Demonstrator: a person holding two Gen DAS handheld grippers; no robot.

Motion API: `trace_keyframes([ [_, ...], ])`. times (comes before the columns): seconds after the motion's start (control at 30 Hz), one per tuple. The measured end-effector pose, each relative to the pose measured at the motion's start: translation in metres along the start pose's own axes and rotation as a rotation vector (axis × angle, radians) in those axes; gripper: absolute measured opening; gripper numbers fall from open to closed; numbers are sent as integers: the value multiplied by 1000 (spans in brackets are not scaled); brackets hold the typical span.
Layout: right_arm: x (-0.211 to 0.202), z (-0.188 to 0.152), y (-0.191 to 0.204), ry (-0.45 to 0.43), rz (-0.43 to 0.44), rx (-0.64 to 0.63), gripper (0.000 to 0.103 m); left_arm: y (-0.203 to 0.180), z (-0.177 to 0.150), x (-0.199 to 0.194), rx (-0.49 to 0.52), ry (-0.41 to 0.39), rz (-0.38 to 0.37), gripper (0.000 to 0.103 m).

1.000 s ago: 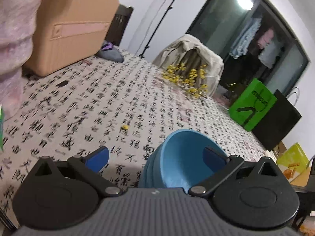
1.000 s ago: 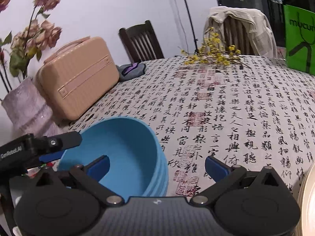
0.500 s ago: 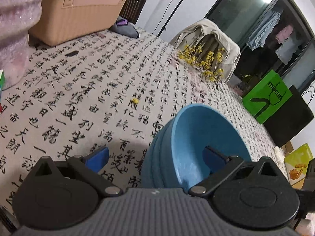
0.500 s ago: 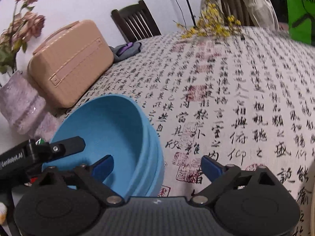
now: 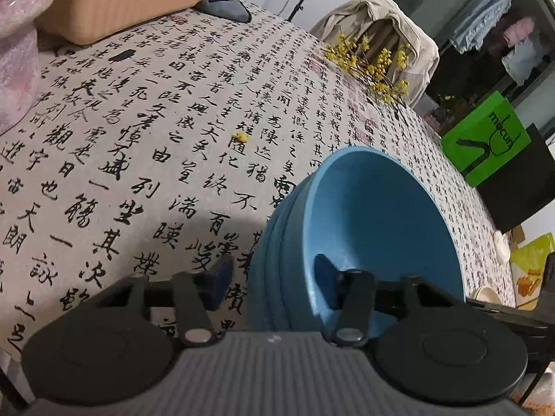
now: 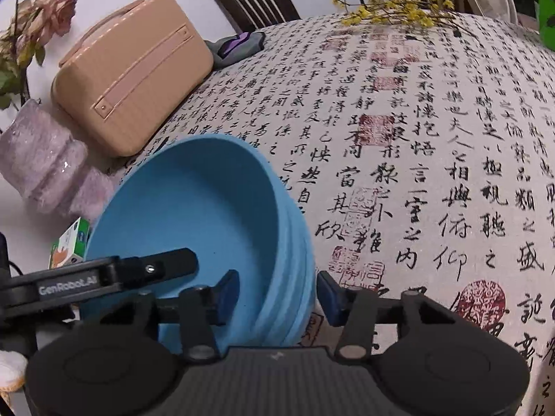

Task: Organize plates and bowls
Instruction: 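Lift the stack of three blue bowls with both grippers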

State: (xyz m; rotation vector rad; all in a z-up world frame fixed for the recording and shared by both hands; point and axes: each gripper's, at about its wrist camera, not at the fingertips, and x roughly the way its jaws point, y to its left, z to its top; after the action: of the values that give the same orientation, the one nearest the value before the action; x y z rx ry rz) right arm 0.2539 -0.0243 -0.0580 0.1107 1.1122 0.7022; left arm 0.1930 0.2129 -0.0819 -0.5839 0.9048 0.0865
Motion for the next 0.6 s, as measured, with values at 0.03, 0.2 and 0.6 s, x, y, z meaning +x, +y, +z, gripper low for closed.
trace_keyframes([
  [0.03,0,0,1,1,-8,-7,46,-2,1,1,7,6,-2,39],
  [0.2,-1,0,4,0,-22,-39,46,-12,0,1,66,10,25,40],
  [0.6,-6,0,-3,-5,-20,-14,39,-22,3,2,81,12,64,39],
])
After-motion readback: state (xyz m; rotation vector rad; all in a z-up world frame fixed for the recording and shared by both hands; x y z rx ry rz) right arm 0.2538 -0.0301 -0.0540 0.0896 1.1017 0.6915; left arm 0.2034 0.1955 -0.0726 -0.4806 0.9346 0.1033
